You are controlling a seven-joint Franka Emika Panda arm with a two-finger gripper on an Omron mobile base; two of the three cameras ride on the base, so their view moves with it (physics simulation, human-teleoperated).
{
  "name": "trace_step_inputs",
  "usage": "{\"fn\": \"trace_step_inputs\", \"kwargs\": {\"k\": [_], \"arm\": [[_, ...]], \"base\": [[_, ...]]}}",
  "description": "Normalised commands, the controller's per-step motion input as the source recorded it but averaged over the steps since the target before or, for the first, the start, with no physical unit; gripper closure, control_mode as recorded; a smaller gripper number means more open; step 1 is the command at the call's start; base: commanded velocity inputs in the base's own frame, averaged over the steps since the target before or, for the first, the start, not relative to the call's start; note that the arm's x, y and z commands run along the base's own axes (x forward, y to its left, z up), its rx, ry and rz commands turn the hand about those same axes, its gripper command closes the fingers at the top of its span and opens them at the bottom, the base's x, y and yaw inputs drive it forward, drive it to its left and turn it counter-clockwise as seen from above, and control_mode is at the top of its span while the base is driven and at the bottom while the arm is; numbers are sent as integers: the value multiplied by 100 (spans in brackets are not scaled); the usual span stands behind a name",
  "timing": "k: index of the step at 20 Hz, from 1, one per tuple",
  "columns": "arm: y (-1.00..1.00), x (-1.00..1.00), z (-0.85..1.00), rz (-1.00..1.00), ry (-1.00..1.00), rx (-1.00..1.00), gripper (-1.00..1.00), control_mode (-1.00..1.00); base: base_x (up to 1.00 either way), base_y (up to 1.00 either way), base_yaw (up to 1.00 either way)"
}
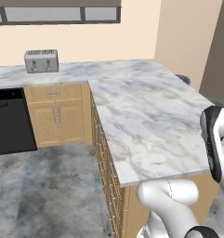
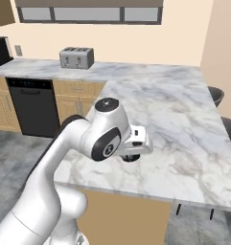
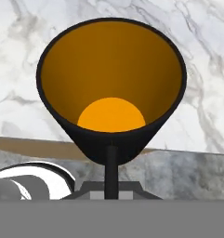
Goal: Clear the mugs and bowl far away from the sink.
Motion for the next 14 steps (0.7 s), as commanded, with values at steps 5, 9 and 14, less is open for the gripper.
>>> {"fn": "trace_step_inputs", "kwargs": {"k": [5,9,14], "arm": [[35,83,-81,41,-3,-2,100,-100],[37,66,-88,29,-10,0,100,-100],[48,69,-58,3,0,-5,100,-100]], "base": [[0,0,0],[0,0,0],[0,0,0]]}}
